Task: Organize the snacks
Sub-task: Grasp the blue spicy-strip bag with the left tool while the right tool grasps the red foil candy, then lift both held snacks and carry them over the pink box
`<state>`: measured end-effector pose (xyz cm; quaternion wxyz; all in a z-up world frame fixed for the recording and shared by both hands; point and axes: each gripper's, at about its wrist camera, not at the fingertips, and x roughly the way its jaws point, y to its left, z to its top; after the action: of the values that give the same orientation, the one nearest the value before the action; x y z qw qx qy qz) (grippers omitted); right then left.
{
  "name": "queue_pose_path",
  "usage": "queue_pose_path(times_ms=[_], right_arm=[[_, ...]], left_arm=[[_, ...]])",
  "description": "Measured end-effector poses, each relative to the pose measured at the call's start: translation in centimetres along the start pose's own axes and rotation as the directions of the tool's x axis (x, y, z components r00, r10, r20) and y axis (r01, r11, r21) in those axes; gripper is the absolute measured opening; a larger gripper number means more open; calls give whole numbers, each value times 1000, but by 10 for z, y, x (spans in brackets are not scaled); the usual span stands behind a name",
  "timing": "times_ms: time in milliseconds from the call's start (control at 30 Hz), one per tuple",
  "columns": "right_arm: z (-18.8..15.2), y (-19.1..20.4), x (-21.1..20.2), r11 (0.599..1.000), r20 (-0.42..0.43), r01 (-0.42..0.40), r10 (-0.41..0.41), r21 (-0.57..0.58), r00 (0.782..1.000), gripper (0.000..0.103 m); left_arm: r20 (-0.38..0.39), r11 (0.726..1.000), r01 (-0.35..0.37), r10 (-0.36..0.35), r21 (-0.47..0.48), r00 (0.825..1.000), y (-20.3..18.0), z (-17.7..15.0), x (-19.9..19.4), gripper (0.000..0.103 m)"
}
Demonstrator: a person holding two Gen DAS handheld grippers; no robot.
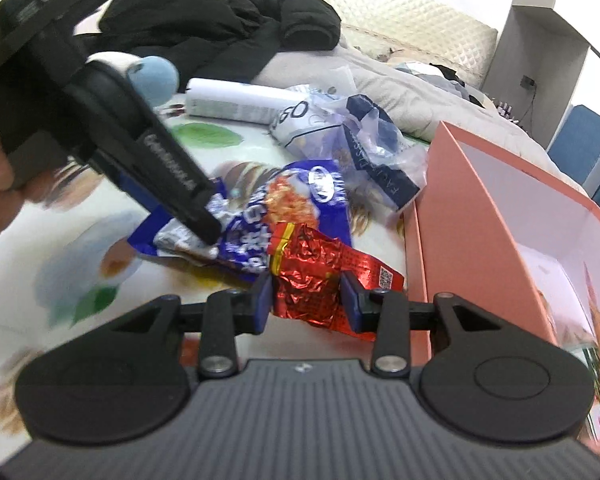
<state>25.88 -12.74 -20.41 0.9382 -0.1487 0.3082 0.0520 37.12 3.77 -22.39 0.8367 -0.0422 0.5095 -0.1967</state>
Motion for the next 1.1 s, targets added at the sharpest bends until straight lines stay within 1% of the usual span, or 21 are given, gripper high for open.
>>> queue_pose_path(times_ms=[133, 233, 367, 500, 567, 600, 667, 700, 733, 767, 833, 900, 967, 1033, 1100], right_arm=[[-14, 0, -29, 1000, -3, -18, 18, 1, 1000, 40], [-26, 4, -50, 999, -9, -45, 45, 2, 999, 40], [-44, 12, -76, 998, -23, -67, 67, -5, 997, 40], [-61, 20, -95, 996, -34, -87, 86, -32, 996, 40], [-68, 21, -102, 995, -43, -96, 94, -40, 995, 40], [-70, 21, -104, 994, -48, -98, 96, -41, 994, 40], [-75, 19, -107, 994, -56, -107, 105, -31, 993, 41], [-78, 18, -108, 993, -58, -117, 116, -24, 992, 42], [-80, 16, -107, 991, -59, -130, 129, -11, 990, 43], [-82, 13, -106, 988, -57, -155, 155, 17, 986, 46], [-85, 6, -103, 981, -52, -184, 188, 68, 981, 62], [-87, 0, -102, 977, -41, -182, 187, 109, 981, 64], [-88, -4, -103, 970, -19, -205, 209, 131, 978, 64], [-88, -4, -102, 965, 2, -222, 224, 136, 975, 64], [-89, -1, -100, 964, 11, -233, 233, 128, 972, 63]], left_arm=[[23, 997, -66, 67, -43, 997, -5, -46, -26, 57], [47, 992, -111, 113, -53, 992, -12, -81, -46, 57], [69, 983, -139, 148, -118, 987, -17, -121, -69, 57], [88, 962, -169, 191, -216, 978, -24, -161, -92, 58], [94, 958, -181, 205, -223, 974, -31, -174, -98, 58], [99, 955, -189, 216, -227, 971, -34, -181, -101, 60], [85, 944, -218, 245, -246, 966, -39, -193, -104, 73], [79, 938, -233, 261, -256, 962, -40, -197, -105, 87], [81, 937, -236, 264, -258, 961, -41, -201, -106, 92], [89, 938, -232, 262, -259, 961, -41, -205, -107, 92], [94, 936, -232, 264, -264, 960, -42, -209, -108, 92], [118, 938, -219, 258, -269, 959, -41, -211, -110, 92], [137, 933, -210, 258, -291, 956, -38, -210, -111, 92], [164, 932, -181, 241, -315, 957, -35, -207, -110, 92], [179, 931, -168, 235, -325, 955, -36, -205, -108, 92]])
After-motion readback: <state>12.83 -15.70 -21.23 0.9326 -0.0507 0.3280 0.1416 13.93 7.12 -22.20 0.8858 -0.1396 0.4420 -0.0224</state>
